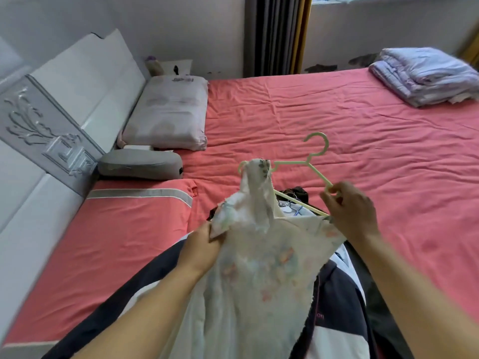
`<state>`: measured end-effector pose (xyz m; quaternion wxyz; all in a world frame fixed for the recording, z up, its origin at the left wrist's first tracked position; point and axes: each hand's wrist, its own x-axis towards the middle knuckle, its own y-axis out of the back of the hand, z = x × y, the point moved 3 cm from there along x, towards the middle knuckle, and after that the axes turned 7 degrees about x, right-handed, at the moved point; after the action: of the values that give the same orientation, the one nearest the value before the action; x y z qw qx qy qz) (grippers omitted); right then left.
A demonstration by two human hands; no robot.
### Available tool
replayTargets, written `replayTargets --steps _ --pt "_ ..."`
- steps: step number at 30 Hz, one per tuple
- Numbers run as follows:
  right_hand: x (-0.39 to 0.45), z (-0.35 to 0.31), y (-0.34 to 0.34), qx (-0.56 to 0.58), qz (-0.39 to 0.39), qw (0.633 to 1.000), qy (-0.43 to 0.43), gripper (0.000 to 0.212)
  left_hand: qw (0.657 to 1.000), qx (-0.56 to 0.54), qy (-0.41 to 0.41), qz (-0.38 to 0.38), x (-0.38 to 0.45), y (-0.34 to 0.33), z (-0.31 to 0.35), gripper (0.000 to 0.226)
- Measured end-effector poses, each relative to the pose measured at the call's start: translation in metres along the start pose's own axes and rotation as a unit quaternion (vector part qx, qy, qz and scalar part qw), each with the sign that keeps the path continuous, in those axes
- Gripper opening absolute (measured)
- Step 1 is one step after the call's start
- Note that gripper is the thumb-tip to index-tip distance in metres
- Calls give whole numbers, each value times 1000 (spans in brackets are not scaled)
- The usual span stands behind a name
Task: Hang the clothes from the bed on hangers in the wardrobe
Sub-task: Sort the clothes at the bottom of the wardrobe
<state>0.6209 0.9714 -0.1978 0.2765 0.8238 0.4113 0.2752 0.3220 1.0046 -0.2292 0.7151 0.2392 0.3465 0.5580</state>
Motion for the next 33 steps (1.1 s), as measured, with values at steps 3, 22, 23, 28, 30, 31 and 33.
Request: replayTargets --steps 3,22,23,28,30,31,33 --pt "13 42 -25 -14 -29 999 -35 23 993 112 -5 -25 20 -28 -13 48" --pt "-75 46 -102 -4 -202 979 16 29 975 199 -86 -55 -35 -22 -57 38" --pt "-85 31 -102 6 -212 977 29 27 977 190 -79 -47 -43 -13 -60 37" --pt "-161 -71 -101 43 -268 956 113 19 988 154 -22 -8 -117 45 -100 31" --pt "-203 -113 -104 47 -300 942 140 20 989 148 0 10 -160 71 -125 29" --pt "-228 -135 -105 52 -313 935 158 21 990 139 8 18 -185 84 -138 29" --pt "-272 -173 -104 65 -332 920 197 23 992 121 17 31 -230 106 -163 28"
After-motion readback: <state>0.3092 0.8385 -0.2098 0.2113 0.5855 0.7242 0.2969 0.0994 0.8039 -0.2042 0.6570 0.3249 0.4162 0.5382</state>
